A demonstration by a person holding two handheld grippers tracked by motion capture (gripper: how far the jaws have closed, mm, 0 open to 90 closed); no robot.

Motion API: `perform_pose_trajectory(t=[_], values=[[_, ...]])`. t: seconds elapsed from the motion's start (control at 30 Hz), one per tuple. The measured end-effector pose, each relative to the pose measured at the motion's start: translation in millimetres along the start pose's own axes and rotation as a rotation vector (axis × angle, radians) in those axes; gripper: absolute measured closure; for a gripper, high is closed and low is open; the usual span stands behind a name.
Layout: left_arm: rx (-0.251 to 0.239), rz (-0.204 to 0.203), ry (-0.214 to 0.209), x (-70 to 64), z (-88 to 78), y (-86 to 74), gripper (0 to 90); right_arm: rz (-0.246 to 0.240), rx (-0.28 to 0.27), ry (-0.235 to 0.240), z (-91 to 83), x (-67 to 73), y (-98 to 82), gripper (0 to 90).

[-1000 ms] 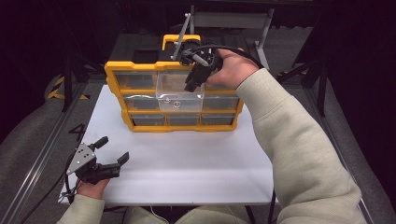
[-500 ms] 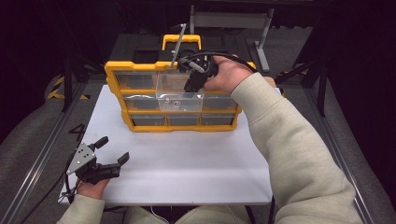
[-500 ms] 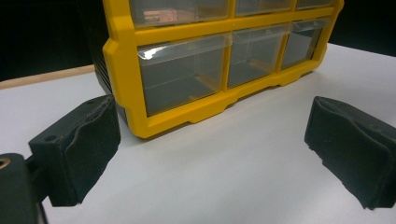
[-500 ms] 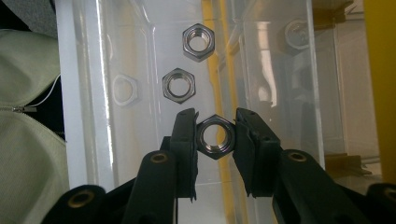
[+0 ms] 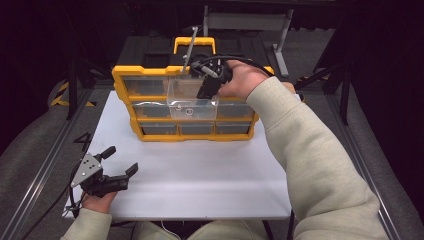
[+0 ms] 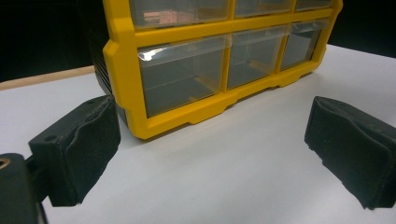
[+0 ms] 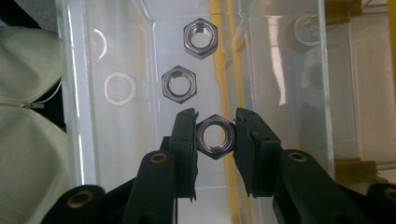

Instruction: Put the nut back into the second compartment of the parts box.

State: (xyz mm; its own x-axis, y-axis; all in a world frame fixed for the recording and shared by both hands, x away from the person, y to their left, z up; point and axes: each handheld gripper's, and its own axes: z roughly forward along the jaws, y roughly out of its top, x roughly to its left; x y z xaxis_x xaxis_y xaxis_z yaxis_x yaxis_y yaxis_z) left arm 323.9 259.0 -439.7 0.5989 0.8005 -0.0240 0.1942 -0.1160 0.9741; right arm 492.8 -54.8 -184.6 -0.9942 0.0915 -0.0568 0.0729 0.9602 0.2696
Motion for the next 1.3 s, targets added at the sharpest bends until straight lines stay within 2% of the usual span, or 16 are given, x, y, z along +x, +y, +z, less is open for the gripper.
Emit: perform_pose_trajectory(t=[0.23, 0.43, 0.5, 0.57, 0.67, 0.7, 0.73, 0.8, 0.87, 0.9, 1.03, 1.1, 1.17, 1.3], values=[[0.002, -0.002, 0.002, 0.0, -0.2, 0.2, 4.4, 0.000, 0.001, 0.025, 1.1, -1.5, -0.1, 69.9], [0.001, -0.003, 0.000, -0.1, 0.0, 0.3, 4.4, -0.001, -0.006, 0.006, -2.4, -0.4, -1.7, 65.6], [-0.002, -0.005, -0.001, -0.1, 0.3, 0.0, 4.4, 0.004, -0.024, -0.005, -5.5, 1.9, -3.3, 62.4], [-0.002, -0.005, -0.002, -0.1, 0.5, 0.0, 4.4, 0.011, -0.066, -0.045, -16.0, 6.8, -7.2, 57.5], [0.006, 0.001, -0.002, -0.3, -0.2, 0.4, 4.4, 0.020, -0.128, -0.066, -30.0, 10.4, -13.2, 53.8], [0.006, 0.001, -0.002, -0.3, -0.2, 0.4, 4.4, 0.020, -0.128, -0.066, -30.0, 10.4, -13.2, 53.8], [0.001, 0.002, -0.001, -0.5, -0.2, 0.4, 4.4, 0.027, -0.176, -0.081, -40.5, 15.2, -19.6, 49.4], [-0.003, -0.003, 0.003, -1.1, -0.2, -0.7, 4.4, 0.032, -0.211, -0.113, -46.4, 20.1, -25.6, 46.3], [0.000, -0.002, 0.003, -0.7, -0.7, -0.8, 4.4, 0.053, -0.252, -0.142, -53.2, 23.1, -35.8, 35.3], [0.004, -0.002, 0.004, -0.1, -1.7, -0.6, 4.4, 0.053, -0.252, -0.142, -53.2, 23.1, -35.8, 35.3], [-0.005, 0.000, 0.004, -1.1, 0.1, 0.1, 4.4, 0.093, -0.376, -0.187, -60.9, 34.0, -63.9, 22.9], [0.006, 0.002, -0.004, -0.7, 0.7, 0.5, 4.4, 0.098, -0.393, -0.193, -61.3, 36.7, -68.5, 21.8], [0.003, 0.002, -0.002, -0.7, 1.5, 0.6, 4.4, 0.116, -0.474, -0.232, -61.3, 46.9, -89.8, 15.3], [0.002, 0.002, 0.000, -0.1, 1.5, 1.0, 4.3, 0.148, -0.563, -0.277, -54.8, 58.1, -118.3, 8.9]])
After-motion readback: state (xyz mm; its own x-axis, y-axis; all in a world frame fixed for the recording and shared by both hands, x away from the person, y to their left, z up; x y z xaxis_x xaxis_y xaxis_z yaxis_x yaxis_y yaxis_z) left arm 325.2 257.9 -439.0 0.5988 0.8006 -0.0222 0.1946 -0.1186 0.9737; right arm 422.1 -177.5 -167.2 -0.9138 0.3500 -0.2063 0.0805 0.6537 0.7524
